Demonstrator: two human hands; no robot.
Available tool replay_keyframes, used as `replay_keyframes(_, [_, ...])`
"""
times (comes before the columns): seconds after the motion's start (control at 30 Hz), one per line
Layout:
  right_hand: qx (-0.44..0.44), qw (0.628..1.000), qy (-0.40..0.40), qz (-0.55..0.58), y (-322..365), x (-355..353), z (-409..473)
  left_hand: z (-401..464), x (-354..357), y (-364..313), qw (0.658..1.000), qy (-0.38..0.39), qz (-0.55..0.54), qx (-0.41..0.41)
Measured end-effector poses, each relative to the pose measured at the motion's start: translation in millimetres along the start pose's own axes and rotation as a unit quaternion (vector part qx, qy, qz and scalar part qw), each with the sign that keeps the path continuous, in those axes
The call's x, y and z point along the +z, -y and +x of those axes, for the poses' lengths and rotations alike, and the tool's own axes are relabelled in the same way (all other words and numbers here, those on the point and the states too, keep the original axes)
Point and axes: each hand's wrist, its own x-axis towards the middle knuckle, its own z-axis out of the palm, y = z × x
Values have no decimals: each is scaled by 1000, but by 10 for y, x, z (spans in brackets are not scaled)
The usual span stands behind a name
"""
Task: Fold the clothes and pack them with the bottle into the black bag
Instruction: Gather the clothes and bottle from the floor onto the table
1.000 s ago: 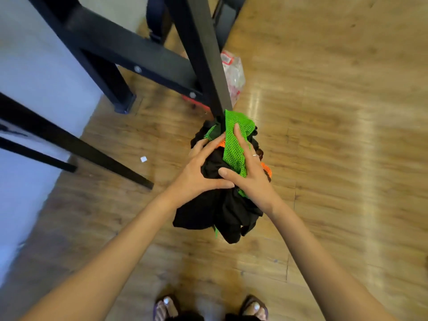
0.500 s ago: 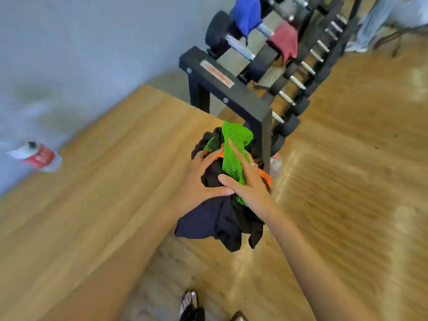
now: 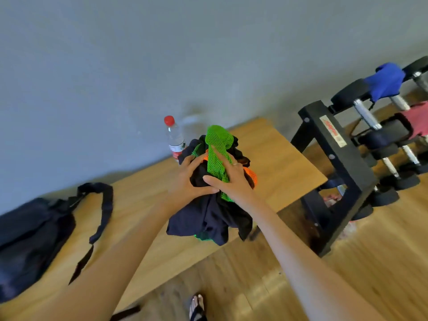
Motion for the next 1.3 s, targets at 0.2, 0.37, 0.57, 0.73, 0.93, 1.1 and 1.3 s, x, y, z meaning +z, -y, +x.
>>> replay_keyframes(0.2, [45,988,97,-114,-364,775,437,-332,-363,932,991,-3,82,-110])
replay_keyframes(0.37, [8,934,138,-330,-527,993,638,-514,-573,1295,941,102,276,-165])
replay_keyframes(0.57, [-2,879,182,-441,-702,1071,748,-556,-574,1531,879,227,390,-153])
replay_keyframes(0.73, [23,866,184,-464,-887,1015,714,-467,-444,1558,874,259,380,-159])
replay_keyframes(0.93, [52,867,188,-459,-1075,763,737,-191,-200,1537,870,283,382,-134])
replay_keyframes(1.1, [64,870,185,-453,-1290,331,850,188,126,1439,867,292,385,-123])
replay_keyframes(1.3, [67,864,186,-463,-1527,-297,1144,795,542,1284,874,284,374,-124])
